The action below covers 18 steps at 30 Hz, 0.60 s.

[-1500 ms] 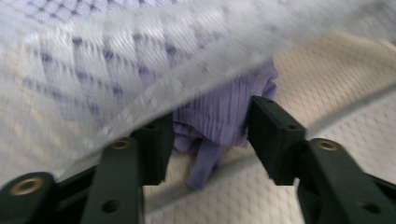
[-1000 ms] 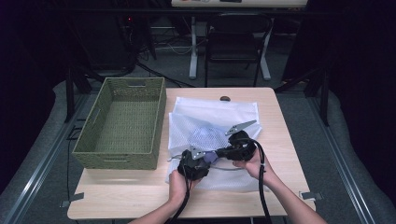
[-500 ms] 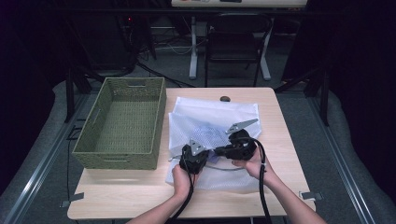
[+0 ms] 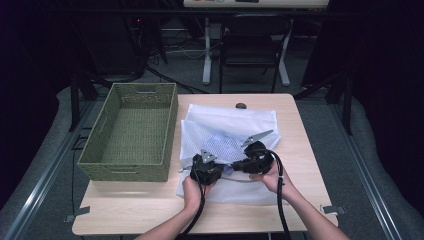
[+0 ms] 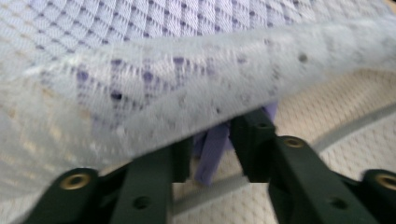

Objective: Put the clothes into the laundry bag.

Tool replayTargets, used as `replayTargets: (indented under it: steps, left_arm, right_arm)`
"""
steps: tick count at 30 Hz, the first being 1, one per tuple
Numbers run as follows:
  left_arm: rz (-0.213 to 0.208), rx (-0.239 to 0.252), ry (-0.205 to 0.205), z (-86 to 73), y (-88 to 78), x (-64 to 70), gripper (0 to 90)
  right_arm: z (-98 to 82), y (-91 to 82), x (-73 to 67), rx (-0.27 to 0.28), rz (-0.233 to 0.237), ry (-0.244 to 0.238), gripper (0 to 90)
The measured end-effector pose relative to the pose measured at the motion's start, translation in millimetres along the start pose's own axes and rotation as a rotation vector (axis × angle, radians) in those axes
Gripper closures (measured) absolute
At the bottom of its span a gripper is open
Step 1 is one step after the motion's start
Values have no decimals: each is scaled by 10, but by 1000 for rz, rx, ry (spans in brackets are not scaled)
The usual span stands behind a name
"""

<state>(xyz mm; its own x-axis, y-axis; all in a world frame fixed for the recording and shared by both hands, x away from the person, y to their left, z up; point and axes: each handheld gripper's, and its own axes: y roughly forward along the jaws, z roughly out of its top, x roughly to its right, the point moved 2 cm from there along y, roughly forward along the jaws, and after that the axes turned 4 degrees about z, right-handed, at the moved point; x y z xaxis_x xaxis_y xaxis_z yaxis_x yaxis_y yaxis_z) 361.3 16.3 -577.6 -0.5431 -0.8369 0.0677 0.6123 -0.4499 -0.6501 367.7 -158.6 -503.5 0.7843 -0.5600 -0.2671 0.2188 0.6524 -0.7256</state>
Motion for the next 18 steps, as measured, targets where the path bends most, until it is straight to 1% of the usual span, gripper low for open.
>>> replayTargets:
  steps: [1, 3, 5, 7, 9, 10, 11, 12, 13, 14, 15, 17, 18]
  left_arm:
    - [-6, -6, -6, -11, -14, 11, 600]
    - [-11, -11, -1, -36, -46, 35, 581]
    - [-31, -24, 10, -58, -84, 60, 583]
    - [-43, -26, 25, -70, -113, 94, 594]
    - [-38, -8, 29, -68, -107, 125, 639]
    - [-41, -10, 30, -61, -96, 130, 674]
    - [-34, 0, 27, -57, -72, 134, 717]
    - [-22, 11, 13, -57, -42, 139, 763]
    - [-18, 13, 11, -50, -17, 132, 818]
    - [-9, 27, -5, -48, 11, 132, 857]
    - [-6, 30, -15, -43, 30, 128, 869]
    - [-1, 35, -14, -33, 49, 116, 873]
    - [6, 48, -16, -26, 52, 107, 874]
  right_arm:
    - [2, -7, 4, 1, 0, -4, 887]
    - [3, -14, 1, 7, -4, -3, 887]
    - [1, -20, 4, 8, -3, -5, 887]
    - [1, -29, 6, 7, -5, -5, 887]
    - [4, -34, 8, 7, -2, -6, 887]
    - [7, -34, 8, 10, 1, -7, 887]
    - [9, -37, 7, 12, 0, -7, 887]
    - [13, -42, 6, 11, 0, -8, 887]
    - [16, -45, 0, 16, 3, -6, 887]
    - [20, -54, -5, 18, 5, -7, 887]
    - [23, -62, -14, 21, 5, -9, 887]
    - [30, -84, -29, 32, 11, -9, 887]
    - [32, -97, -32, 31, 10, -10, 887]
